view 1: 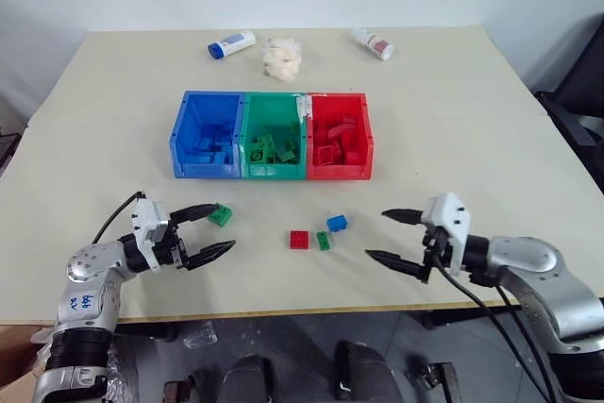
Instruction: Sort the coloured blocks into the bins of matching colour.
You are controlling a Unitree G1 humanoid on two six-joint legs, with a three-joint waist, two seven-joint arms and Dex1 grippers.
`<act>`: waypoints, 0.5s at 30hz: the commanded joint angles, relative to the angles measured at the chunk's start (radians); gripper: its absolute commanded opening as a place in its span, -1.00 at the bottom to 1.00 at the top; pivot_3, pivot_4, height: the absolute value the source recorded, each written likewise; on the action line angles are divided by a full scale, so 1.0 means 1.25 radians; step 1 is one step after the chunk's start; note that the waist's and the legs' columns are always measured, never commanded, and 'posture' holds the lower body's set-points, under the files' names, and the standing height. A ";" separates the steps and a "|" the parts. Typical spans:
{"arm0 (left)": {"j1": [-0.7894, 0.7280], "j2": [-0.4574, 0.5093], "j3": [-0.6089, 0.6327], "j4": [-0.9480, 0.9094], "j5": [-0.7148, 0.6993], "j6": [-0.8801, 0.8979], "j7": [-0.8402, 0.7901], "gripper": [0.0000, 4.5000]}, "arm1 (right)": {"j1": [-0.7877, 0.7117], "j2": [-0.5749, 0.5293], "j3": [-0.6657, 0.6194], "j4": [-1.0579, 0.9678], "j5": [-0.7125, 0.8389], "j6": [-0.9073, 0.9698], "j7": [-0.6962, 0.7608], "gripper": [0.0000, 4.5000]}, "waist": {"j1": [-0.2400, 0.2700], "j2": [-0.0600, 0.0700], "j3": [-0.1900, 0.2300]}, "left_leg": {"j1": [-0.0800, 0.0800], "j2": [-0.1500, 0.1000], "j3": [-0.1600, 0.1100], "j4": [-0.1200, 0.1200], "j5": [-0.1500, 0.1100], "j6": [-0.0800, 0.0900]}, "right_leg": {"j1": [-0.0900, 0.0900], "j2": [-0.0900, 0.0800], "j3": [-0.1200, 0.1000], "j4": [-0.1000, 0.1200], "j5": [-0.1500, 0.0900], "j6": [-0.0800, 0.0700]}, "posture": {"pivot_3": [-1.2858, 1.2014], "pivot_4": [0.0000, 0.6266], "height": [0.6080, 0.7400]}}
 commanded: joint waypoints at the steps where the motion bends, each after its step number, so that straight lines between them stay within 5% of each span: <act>1: 0.028 -0.003 0.004 -0.060 -0.012 0.003 0.011 1.00 | -0.049 0.029 0.069 0.006 -0.016 0.032 -0.008 0.99 | 0.000 0.000 0.000 | 0.000 0.000 0.000 0.000 0.000 0.000 | 0.000 0.000 0.000 0.000 0.000 0.000 | 0.03 -0.52 1.00; 15: 0.154 -0.004 0.028 -0.205 -0.037 0.035 0.060 1.00 | -0.169 0.125 0.222 0.186 -0.118 -0.021 0.013 0.99 | 0.000 0.000 0.000 | 0.000 0.000 0.000 0.001 0.000 0.000 | 0.000 0.000 0.000 0.001 0.000 0.000 | 0.03 -0.52 1.00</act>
